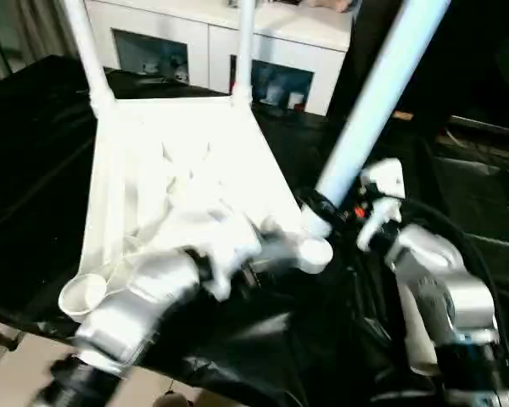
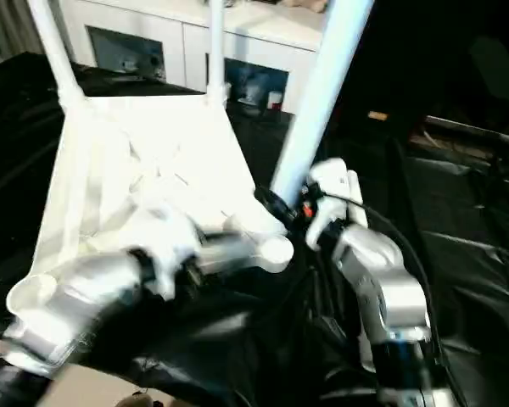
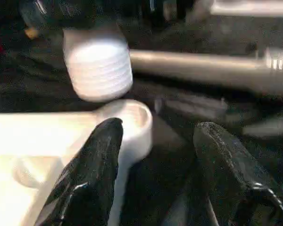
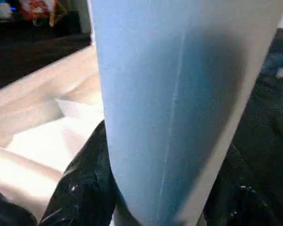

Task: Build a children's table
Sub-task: Pick table leg

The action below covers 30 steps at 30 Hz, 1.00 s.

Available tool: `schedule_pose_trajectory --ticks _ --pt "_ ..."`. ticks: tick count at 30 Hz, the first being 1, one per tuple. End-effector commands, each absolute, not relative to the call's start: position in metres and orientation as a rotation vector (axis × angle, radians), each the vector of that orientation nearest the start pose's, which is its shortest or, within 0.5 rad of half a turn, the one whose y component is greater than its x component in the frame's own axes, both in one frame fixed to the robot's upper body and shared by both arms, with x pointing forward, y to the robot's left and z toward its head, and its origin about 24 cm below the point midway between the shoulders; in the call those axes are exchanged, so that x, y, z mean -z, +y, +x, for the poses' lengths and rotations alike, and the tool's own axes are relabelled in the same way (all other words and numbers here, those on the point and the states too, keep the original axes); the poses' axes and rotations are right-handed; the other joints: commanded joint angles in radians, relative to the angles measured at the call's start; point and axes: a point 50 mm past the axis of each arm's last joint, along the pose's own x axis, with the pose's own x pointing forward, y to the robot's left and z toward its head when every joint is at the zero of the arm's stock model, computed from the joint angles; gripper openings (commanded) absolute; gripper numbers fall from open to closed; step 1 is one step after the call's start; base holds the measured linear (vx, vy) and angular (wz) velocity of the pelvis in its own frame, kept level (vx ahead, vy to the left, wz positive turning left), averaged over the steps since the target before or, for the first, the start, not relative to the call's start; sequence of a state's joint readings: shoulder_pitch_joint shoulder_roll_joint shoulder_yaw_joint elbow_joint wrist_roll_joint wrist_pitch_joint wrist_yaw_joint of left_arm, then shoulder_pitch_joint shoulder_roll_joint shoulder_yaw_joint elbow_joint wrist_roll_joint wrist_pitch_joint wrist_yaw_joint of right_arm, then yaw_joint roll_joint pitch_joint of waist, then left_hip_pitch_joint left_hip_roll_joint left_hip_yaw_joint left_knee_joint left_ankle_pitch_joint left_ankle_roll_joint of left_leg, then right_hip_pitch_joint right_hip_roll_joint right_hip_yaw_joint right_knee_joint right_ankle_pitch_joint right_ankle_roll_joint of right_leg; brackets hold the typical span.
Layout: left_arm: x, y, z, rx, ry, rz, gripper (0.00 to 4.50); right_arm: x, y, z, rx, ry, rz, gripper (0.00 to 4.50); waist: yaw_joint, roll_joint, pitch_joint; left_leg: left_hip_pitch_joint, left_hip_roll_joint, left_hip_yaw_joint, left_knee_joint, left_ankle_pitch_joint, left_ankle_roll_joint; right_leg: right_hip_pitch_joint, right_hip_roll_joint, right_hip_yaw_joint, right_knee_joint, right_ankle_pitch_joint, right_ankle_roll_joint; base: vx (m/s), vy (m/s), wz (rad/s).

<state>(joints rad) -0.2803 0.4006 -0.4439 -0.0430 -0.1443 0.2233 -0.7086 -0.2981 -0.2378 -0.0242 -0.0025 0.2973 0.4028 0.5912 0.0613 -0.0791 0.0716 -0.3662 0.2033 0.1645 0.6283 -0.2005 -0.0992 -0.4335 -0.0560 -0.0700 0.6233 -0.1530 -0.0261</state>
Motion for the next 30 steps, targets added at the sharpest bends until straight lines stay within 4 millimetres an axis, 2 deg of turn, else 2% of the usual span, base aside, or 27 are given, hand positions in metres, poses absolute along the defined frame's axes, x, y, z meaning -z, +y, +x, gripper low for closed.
schedule_pose_trajectory --ticks 1,3,6,7,10,11,12,14,15,16,17,18,19,22,24,25,30 --pt "-0.063 0.086 0.267 1.099 0.141 0.419 2.74 -0.100 -0.148 0.293 -0.672 0.057 0.014 1.88 -0.008 0.011 -0.071 0.003 0.009 -0.006 -0.078 -0.252 -0.008 0.053 -0.062 0.034 -0.122 -0.600 0.044 0.000 0.000 0.00" --pt "-0.060 0.089 0.271 1.077 0.155 0.438 2.74 -0.100 -0.146 0.293 -0.681 0.063 0.002 1.88 -0.014 0.011 -0.072 -0.004 0.009 -0.009 -0.081 -0.246 -0.005 0.060 -0.065 0.030 -0.122 -0.604 0.043 0.000 0.000 0.00" --pt "-0.055 0.099 0.281 1.012 0.181 0.481 2.74 -0.102 -0.142 0.293 -0.687 0.059 0.010 1.88 -0.024 0.015 -0.075 -0.004 0.012 -0.014 -0.085 -0.235 0.003 0.062 -0.062 0.029 -0.118 -0.531 0.017 0.000 0.000 0.00" --pt "-0.055 0.102 0.282 0.999 0.181 0.491 2.74 -0.101 -0.141 0.292 -0.691 0.057 0.010 1.88 -0.028 0.012 -0.076 -0.004 0.013 -0.013 -0.085 -0.237 0.005 0.063 -0.063 0.031 -0.113 -0.507 0.004 0.000 0.000 0.00" --pt "-0.054 0.111 0.288 0.981 0.198 0.525 2.74 -0.100 -0.140 0.292 -0.713 0.067 -0.002 1.88 -0.027 0.016 -0.077 0.004 0.015 -0.009 -0.083 -0.231 0.013 0.058 -0.064 0.038 -0.108 -0.462 -0.032 0.000 0.000 0.00" --pt "-0.054 0.111 0.288 0.981 0.198 0.525 2.74 -0.100 -0.140 0.292 -0.713 0.067 -0.002 1.88 -0.027 0.016 -0.077 0.004 0.015 -0.009 -0.083 -0.231 0.013 0.058 -0.064 0.038 -0.108 -0.462 -0.032 0.000 0.000 0.00" --pt "-0.052 0.114 0.289 0.979 0.212 0.548 2.47 -0.099 -0.139 0.292 -0.719 0.073 -0.010 1.88 -0.025 0.017 -0.078 0.001 0.018 -0.008 -0.084 -0.214 0.014 0.062 -0.065 0.041 -0.101 -0.416 -0.056 0.000 0.000 0.00" --pt "-0.049 0.117 0.289 0.987 0.237 0.549 2.40 -0.097 -0.139 0.292 -0.723 0.077 -0.016 1.88 -0.023 0.017 -0.080 0.002 0.018 -0.006 -0.083 -0.202 0.014 0.063 -0.066 0.044 -0.096 -0.388 -0.072 0.000 0.000 0.00" --pt "-0.048 0.118 0.288 0.991 0.241 0.553 2.40 -0.096 -0.138 0.291 -0.725 0.079 -0.018 1.88 -0.023 0.017 -0.079 0.001 0.018 -0.006 -0.084 -0.201 0.013 0.064 -0.066 0.044 -0.096 -0.387 -0.075 0.000 0.000 0.00" --pt "-0.049 0.118 0.286 1.006 0.248 0.524 2.36 -0.097 -0.138 0.292 -0.725 0.079 -0.019 1.88 -0.022 0.022 -0.079 0.001 0.018 -0.006 -0.084 -0.201 0.011 0.064 -0.066 0.044 -0.096 -0.386 -0.077 0.000 0.000 0.00" --pt "-0.049 0.118 0.286 1.008 0.249 0.519 2.19 -0.097 -0.138 0.292 -0.726 0.080 -0.019 1.88 -0.023 0.020 -0.079 0.001 0.018 -0.005 -0.083 -0.202 0.010 0.065 -0.066 0.044 -0.096 -0.388 -0.078 0.000 0.000 0.00" --pt "-0.050 0.118 0.286 1.012 0.252 0.506 2.05 -0.097 -0.138 0.292 -0.727 0.081 -0.018 1.88 -0.022 0.026 -0.079 0.001 0.018 -0.007 -0.085 -0.207 0.008 0.065 -0.066 0.043 -0.095 -0.397 -0.078 0.000 0.000 0.00" --pt "-0.050 0.117 0.286 1.018 0.250 0.506 1.97 -0.096 -0.138 0.292 -0.725 0.082 -0.026 1.88 -0.024 0.023 -0.078 0.000 0.017 -0.006 -0.085 -0.210 0.008 0.066 -0.065 0.043 -0.098 -0.407 -0.074 0.000 0.000 0.00" --pt "-0.047 0.117 0.283 1.047 0.283 0.497 1.74 -0.095 -0.140 0.292 -0.720 0.088 -0.032 1.88 -0.025 0.028 -0.078 0.001 0.017 -0.007 -0.085 -0.219 0.005 0.064 -0.065 0.042 -0.100 -0.426 -0.069 0.000 0.000 0.00" --pt "-0.046 0.119 0.283 1.052 0.313 0.493 1.58 -0.097 -0.141 0.293 -0.716 0.088 -0.038 1.88 -0.026 0.026 -0.078 0.003 0.016 -0.006 -0.084 -0.224 0.006 0.063 -0.064 0.042 -0.102 -0.436 -0.066 0.000 0.000 0.00" --pt "-0.046 0.121 0.284 1.050 0.331 0.507 1.47 -0.098 -0.141 0.293 -0.717 0.087 -0.040 1.88 -0.025 0.030 -0.078 0.003 0.017 -0.007 -0.085 -0.225 0.005 0.064 -0.065 0.042 -0.101 -0.436 -0.067 0.000 0.000 0.00" --pt "-0.048 0.127 0.285 1.038 0.375 0.520 1.13 -0.098 -0.142 0.294 -0.722 0.089 -0.046 1.88 -0.027 0.029 -0.077 0.006 0.015 -0.007 -0.084 -0.246 0.007 0.061 -0.064 0.040 -0.108 -0.481 -0.056 0.000 0.000 0.00"
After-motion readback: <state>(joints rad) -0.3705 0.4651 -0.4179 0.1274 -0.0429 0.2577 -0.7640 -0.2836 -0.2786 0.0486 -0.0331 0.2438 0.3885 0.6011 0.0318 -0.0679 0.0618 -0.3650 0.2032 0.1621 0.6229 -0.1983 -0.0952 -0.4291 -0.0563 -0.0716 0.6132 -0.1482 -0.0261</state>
